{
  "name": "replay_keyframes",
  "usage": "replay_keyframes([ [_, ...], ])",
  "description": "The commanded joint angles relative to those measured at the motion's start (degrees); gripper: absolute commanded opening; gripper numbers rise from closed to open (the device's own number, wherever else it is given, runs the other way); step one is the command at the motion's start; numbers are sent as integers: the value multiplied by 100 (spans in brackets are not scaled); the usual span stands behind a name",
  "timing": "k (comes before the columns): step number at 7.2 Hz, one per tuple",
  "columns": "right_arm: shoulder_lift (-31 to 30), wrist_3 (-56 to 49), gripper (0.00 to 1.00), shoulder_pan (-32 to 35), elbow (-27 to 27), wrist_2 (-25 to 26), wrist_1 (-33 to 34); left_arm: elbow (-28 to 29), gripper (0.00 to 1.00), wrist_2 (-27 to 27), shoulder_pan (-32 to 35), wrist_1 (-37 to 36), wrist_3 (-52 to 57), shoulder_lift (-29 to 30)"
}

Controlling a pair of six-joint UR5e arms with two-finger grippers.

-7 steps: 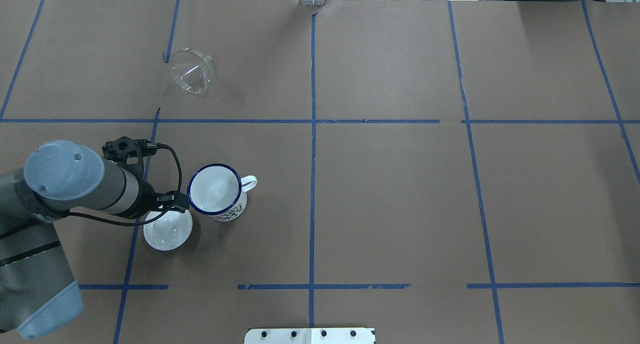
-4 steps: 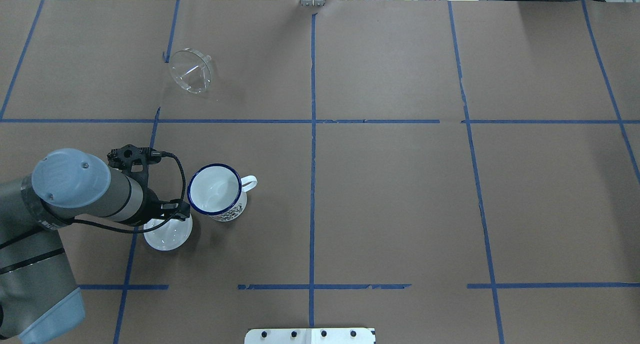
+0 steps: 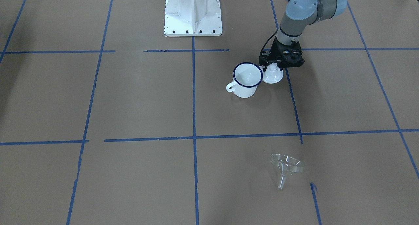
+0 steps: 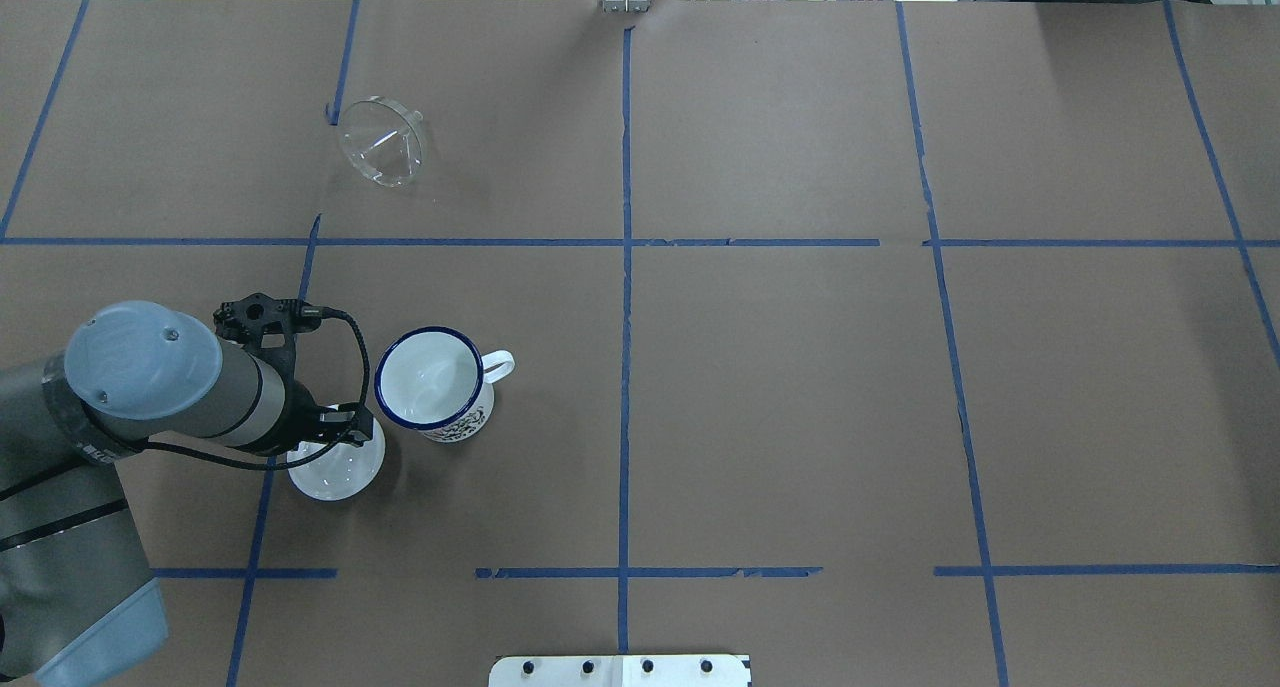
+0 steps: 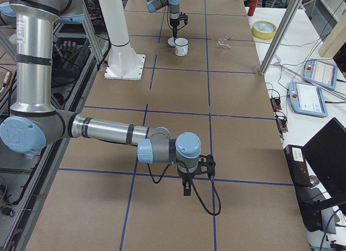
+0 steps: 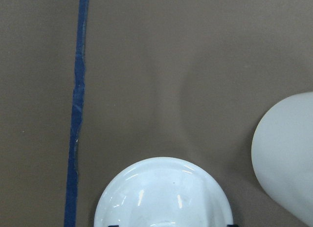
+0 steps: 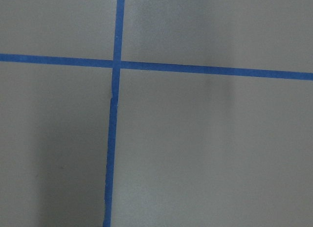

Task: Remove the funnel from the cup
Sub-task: 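Lower the left gripper onto the white lid and grasp its knob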

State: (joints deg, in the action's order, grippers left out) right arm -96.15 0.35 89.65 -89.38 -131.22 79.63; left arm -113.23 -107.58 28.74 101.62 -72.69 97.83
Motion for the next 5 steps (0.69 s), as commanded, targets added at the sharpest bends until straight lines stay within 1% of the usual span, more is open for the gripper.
replay_keyframes([
  [1, 0, 0, 100, 0, 0, 0, 0, -15, 66, 0, 0, -28, 0, -1],
  [2, 0, 0, 100, 0, 0, 0, 0, -32, 64, 0, 0, -28, 0, -9],
  [4, 0, 0, 100, 0, 0, 0, 0, -41, 63, 0, 0, -37, 0, -9],
  [5, 0, 0, 100, 0, 0, 0, 0, -50, 60, 0, 0, -72, 0, -27],
])
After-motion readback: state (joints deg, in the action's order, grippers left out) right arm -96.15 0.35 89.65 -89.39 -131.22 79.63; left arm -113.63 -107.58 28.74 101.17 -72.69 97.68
